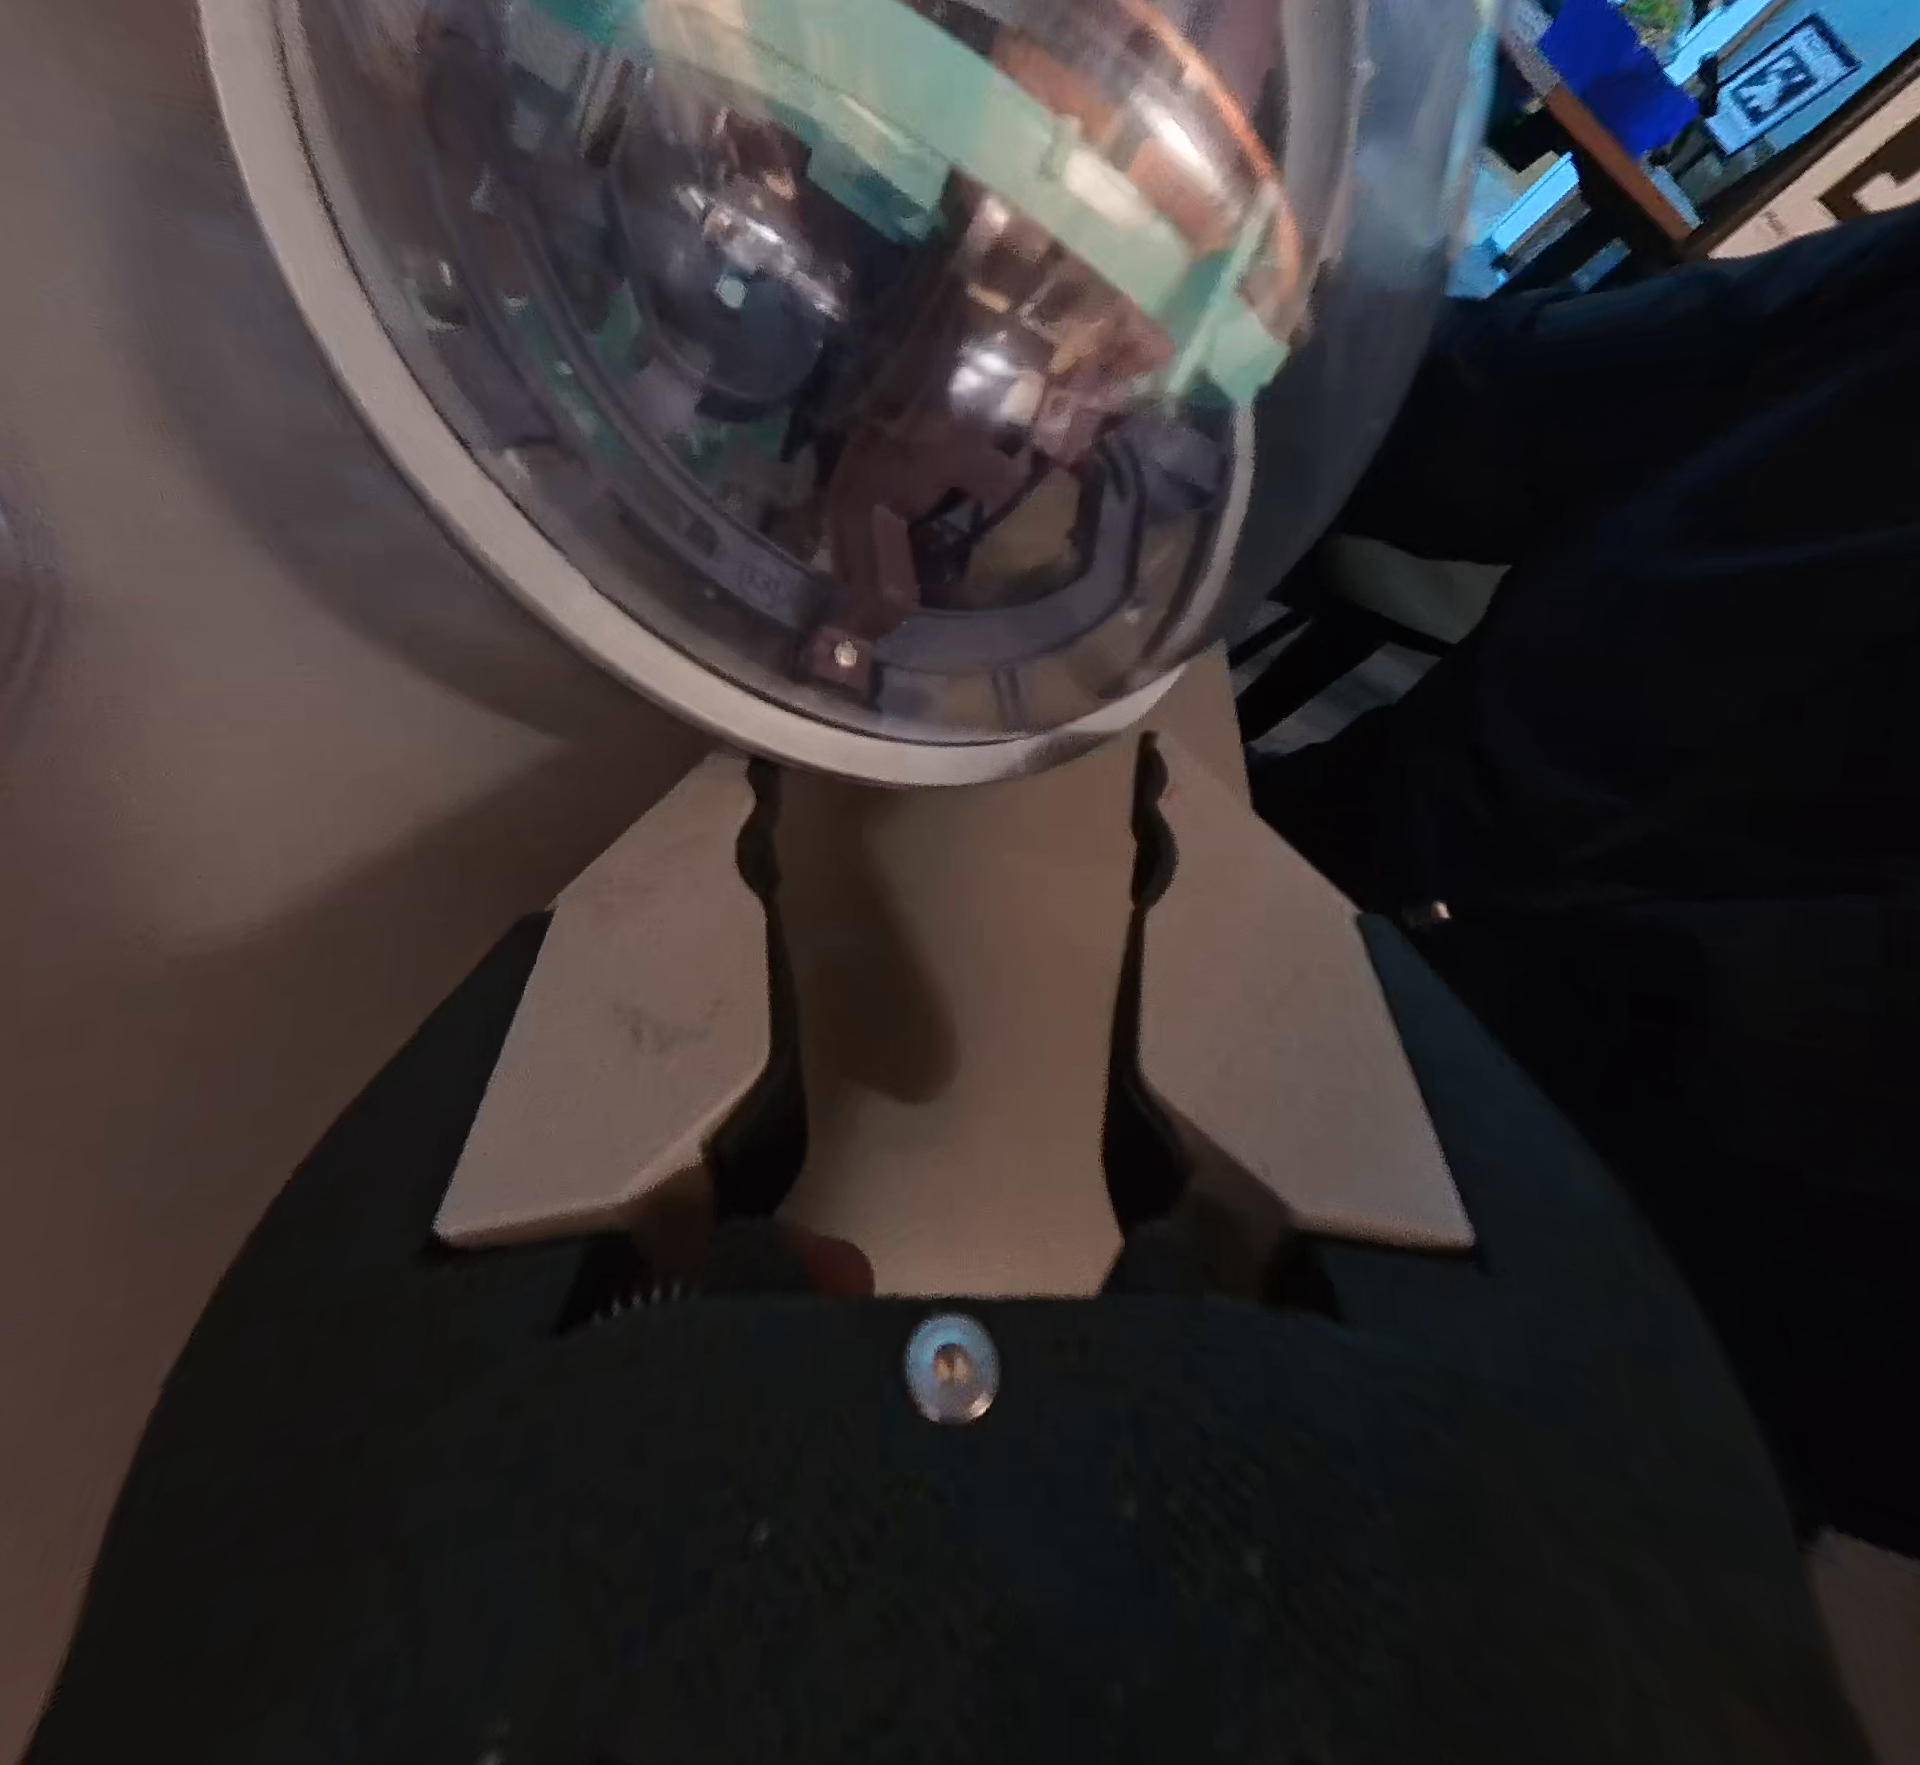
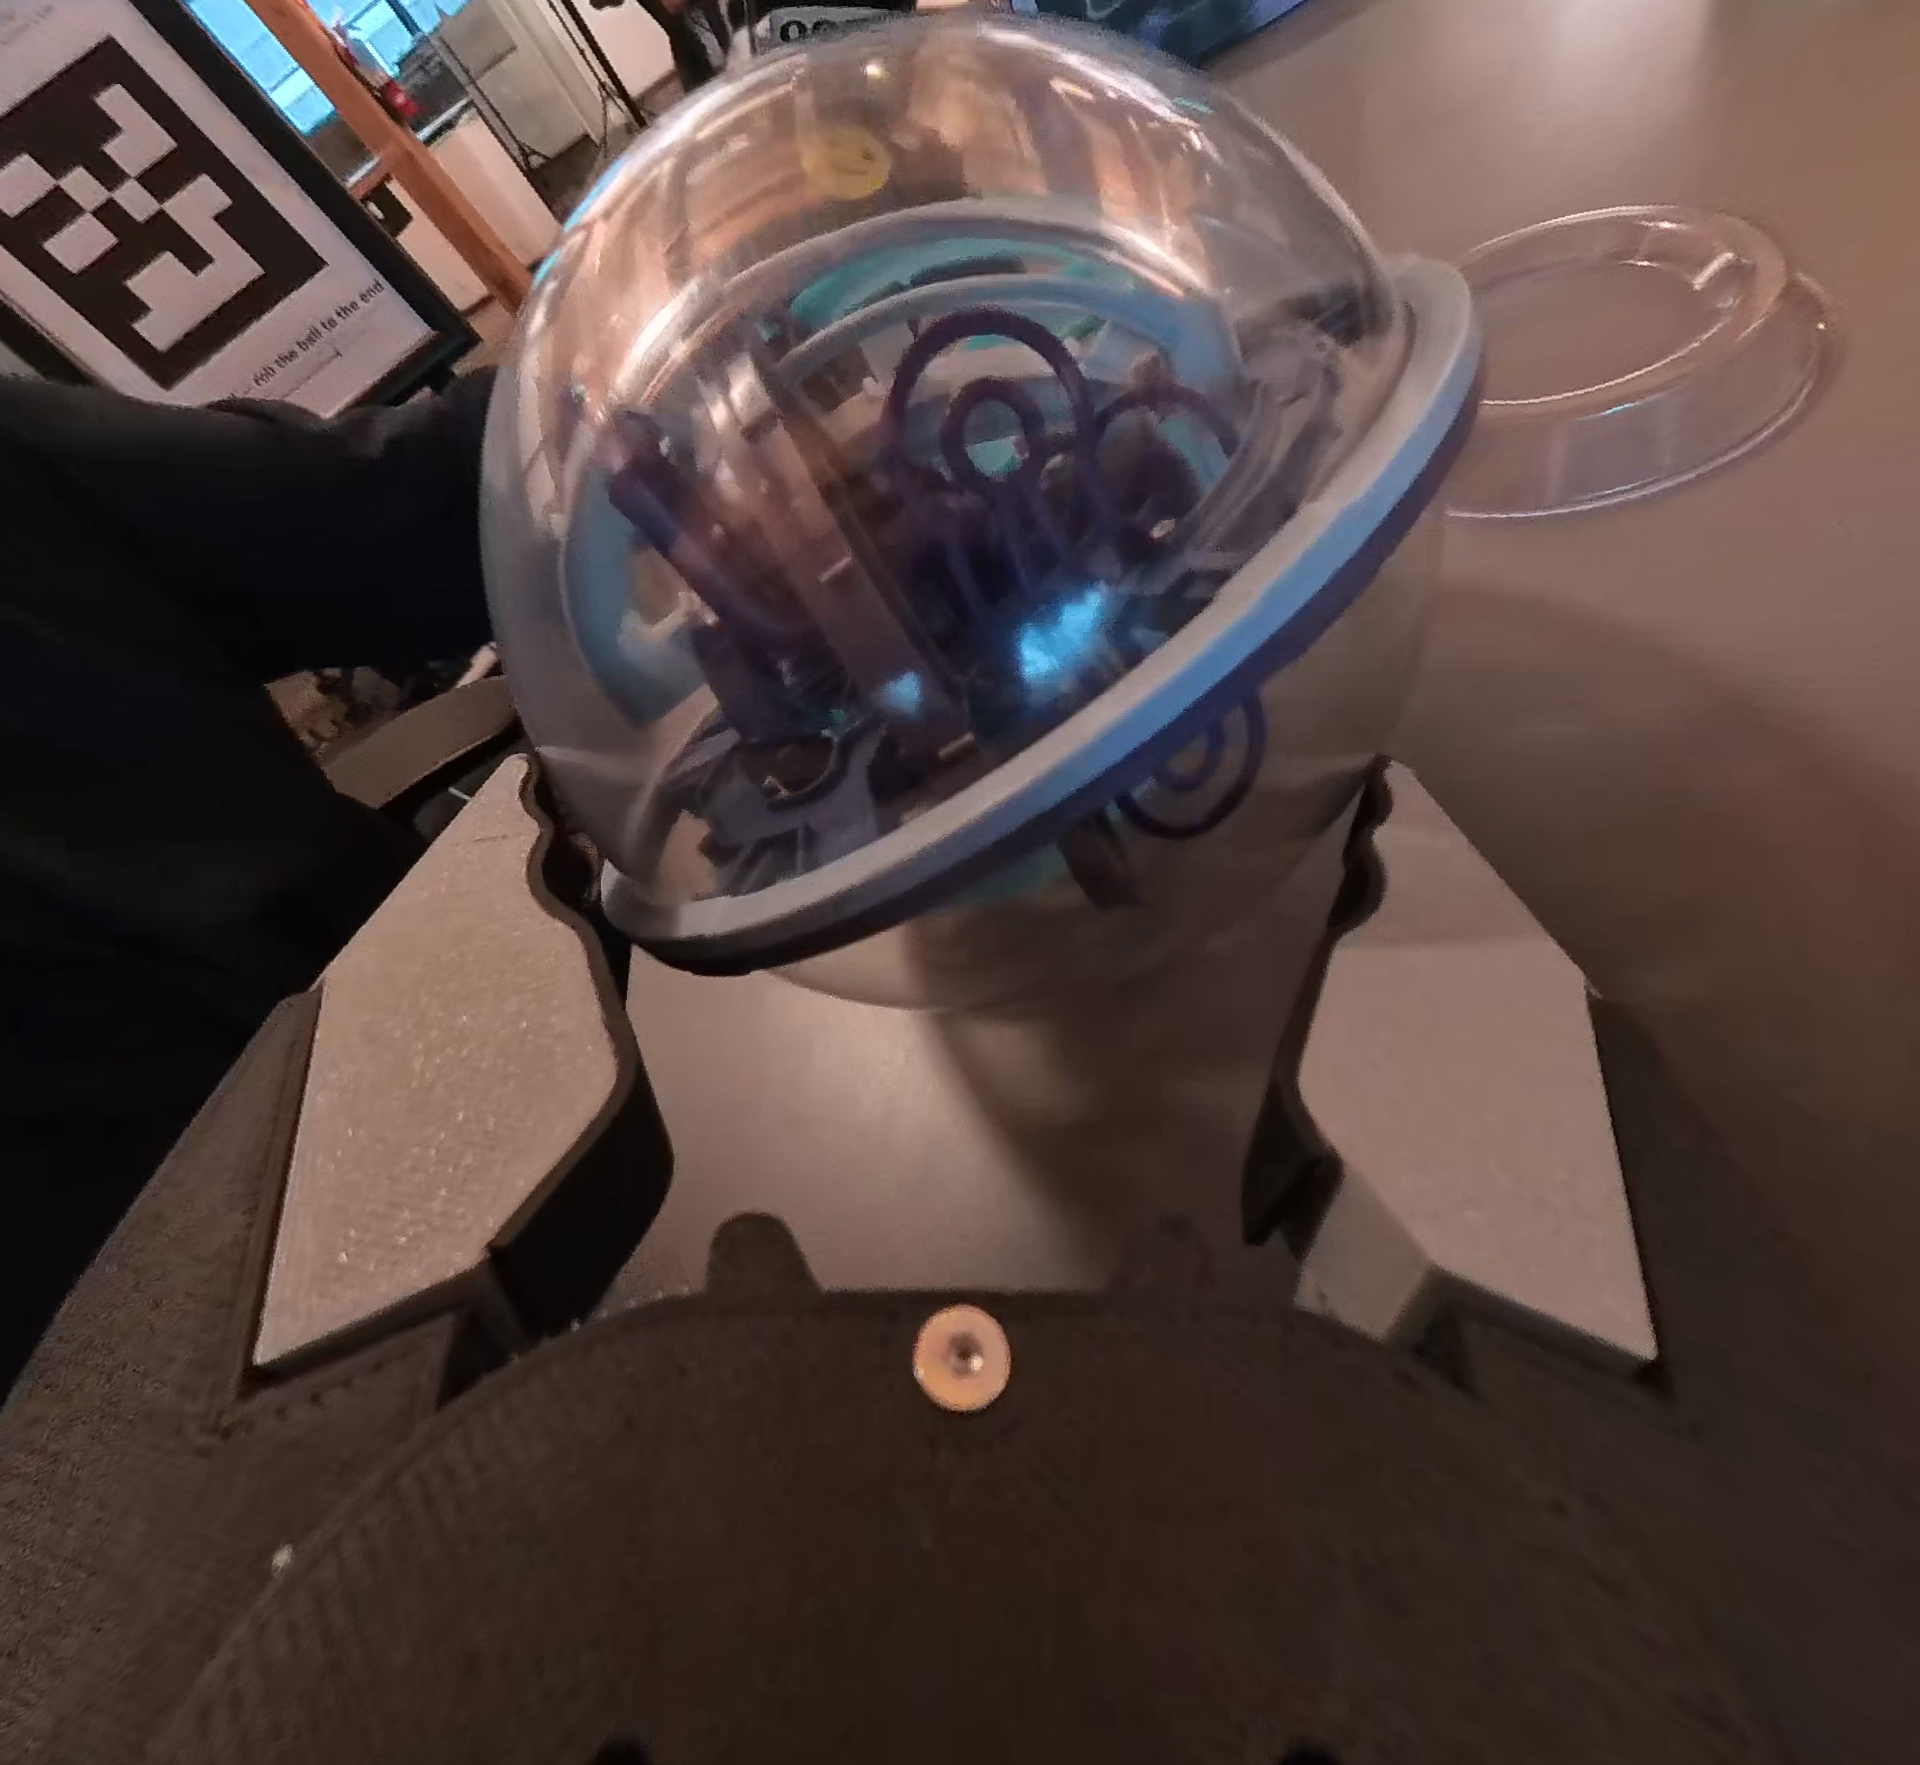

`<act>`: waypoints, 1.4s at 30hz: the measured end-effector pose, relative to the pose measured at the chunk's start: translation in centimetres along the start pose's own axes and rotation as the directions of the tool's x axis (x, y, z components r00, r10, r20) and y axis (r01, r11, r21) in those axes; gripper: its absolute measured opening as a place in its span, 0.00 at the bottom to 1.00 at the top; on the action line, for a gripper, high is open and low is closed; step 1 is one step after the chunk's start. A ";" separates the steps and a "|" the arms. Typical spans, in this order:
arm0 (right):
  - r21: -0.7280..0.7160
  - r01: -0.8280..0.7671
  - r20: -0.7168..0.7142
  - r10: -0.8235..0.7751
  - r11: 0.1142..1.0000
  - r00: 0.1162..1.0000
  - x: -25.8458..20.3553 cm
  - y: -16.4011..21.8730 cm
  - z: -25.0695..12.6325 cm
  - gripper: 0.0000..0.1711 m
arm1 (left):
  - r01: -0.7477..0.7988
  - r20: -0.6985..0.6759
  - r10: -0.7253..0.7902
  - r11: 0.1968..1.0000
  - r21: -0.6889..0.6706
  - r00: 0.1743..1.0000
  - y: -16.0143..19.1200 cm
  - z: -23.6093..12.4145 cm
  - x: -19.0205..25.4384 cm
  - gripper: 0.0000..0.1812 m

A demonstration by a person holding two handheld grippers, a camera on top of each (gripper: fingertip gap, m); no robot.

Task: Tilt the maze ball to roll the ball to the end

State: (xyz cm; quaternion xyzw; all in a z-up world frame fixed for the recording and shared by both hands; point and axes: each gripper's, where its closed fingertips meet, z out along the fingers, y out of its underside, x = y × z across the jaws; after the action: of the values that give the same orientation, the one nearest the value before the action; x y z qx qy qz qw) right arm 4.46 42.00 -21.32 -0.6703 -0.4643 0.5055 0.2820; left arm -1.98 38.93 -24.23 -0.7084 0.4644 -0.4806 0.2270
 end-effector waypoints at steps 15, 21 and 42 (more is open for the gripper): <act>0.033 0.084 -0.049 -0.082 0.996 0.995 0.7 -0.3 -0.3 0.84 | 0.043 0.012 -0.045 0.992 0.118 0.999 -2.0 -0.1 -1.1 0.44; 0.077 0.294 -0.100 -0.286 0.953 0.953 0.2 -1.1 -0.5 0.84 | -0.103 0.120 0.091 0.990 0.098 0.989 -2.0 0.2 -0.9 0.46; -0.213 0.770 -0.310 -0.789 0.601 0.530 4.0 -5.4 -0.5 0.87 | -0.718 0.627 0.592 0.692 -0.073 0.507 -8.1 -5.1 -1.5 0.47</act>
State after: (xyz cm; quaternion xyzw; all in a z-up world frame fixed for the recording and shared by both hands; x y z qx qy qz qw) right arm 3.31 47.87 -18.21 -0.4823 -0.6639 0.1773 0.5433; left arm -3.11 44.67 -16.48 -0.5658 0.5495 -0.1474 0.5968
